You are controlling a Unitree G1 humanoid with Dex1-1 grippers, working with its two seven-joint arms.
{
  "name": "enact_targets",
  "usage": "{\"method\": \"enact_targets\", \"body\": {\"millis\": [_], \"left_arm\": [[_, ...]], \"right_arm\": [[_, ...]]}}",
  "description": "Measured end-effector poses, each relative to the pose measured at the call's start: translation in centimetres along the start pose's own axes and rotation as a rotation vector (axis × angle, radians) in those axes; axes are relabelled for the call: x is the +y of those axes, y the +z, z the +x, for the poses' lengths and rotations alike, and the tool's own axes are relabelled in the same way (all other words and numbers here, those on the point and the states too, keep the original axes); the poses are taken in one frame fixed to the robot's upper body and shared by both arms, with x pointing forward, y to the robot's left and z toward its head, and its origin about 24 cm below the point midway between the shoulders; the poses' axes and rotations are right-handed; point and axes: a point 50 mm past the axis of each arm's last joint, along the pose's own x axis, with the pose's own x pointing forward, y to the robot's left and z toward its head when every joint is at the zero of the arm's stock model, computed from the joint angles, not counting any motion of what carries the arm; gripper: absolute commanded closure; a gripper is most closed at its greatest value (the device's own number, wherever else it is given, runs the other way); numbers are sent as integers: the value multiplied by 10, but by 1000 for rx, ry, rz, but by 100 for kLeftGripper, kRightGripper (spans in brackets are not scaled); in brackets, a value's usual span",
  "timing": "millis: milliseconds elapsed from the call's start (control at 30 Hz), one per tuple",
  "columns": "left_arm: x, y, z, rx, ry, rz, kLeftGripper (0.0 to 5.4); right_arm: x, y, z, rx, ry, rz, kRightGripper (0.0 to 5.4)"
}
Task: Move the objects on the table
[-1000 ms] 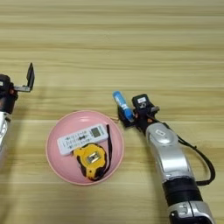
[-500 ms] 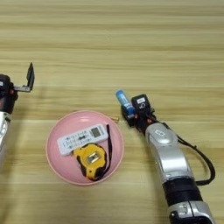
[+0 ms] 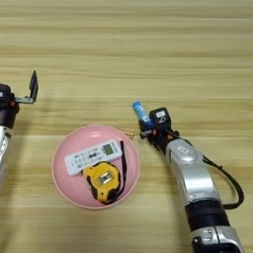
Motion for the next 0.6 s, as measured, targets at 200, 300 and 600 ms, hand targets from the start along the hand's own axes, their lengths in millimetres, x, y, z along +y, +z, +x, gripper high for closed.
{"method": "enact_targets", "body": {"millis": [200,300,600], "left_arm": [[0,0,0,0,0,0,0],[0,0,0,0,0,0,0],[0,0,0,0,0,0,0]], "right_arm": [[0,0,0,-1,0,0,397],[-1,0,0,-1,-2,0,397],[-1,21,-3,-133,-5,-40,397]]}}
